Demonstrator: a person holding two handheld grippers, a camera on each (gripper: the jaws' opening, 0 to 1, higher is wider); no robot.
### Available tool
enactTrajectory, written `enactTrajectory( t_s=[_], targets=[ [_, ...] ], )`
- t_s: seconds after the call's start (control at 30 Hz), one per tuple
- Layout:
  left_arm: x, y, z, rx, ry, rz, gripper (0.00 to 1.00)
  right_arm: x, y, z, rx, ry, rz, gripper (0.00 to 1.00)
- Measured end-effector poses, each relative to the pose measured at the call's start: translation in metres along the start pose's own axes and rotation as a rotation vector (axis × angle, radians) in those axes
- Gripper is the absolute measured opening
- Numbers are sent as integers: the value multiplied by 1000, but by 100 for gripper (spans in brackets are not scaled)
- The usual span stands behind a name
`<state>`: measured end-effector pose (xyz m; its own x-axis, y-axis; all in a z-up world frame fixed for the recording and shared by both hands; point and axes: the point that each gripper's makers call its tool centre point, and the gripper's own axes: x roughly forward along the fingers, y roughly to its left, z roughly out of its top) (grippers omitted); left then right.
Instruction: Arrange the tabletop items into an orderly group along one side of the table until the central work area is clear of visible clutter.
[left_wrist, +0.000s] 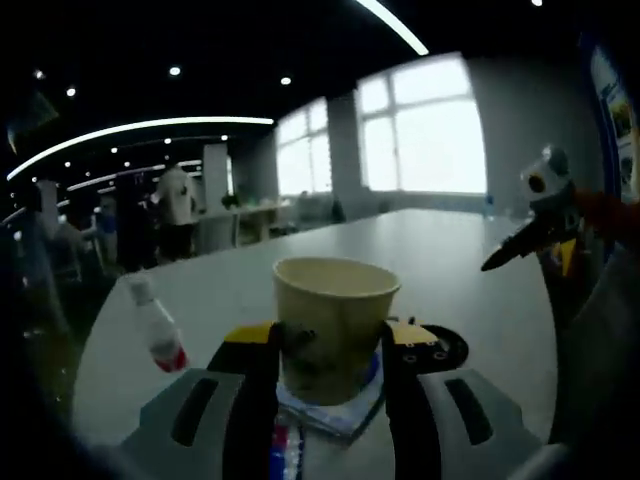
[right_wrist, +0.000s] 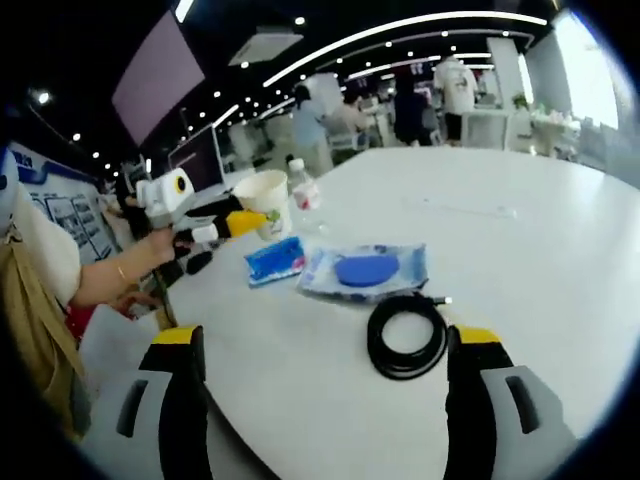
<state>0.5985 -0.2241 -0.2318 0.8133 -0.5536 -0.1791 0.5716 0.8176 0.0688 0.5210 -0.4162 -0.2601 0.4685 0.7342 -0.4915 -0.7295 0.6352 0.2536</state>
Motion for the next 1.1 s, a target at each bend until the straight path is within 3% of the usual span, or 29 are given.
enactTrajectory(
  t_s=[0.37, 1.1],
  targets=[
    [23, 34, -7, -29, -10, 70, 39, 5, -11, -9, 13, 31, -23, 99],
    [78, 94, -46, -153, -12, 204, 39, 25, -20, -31, 18, 97, -23, 99]
  ],
)
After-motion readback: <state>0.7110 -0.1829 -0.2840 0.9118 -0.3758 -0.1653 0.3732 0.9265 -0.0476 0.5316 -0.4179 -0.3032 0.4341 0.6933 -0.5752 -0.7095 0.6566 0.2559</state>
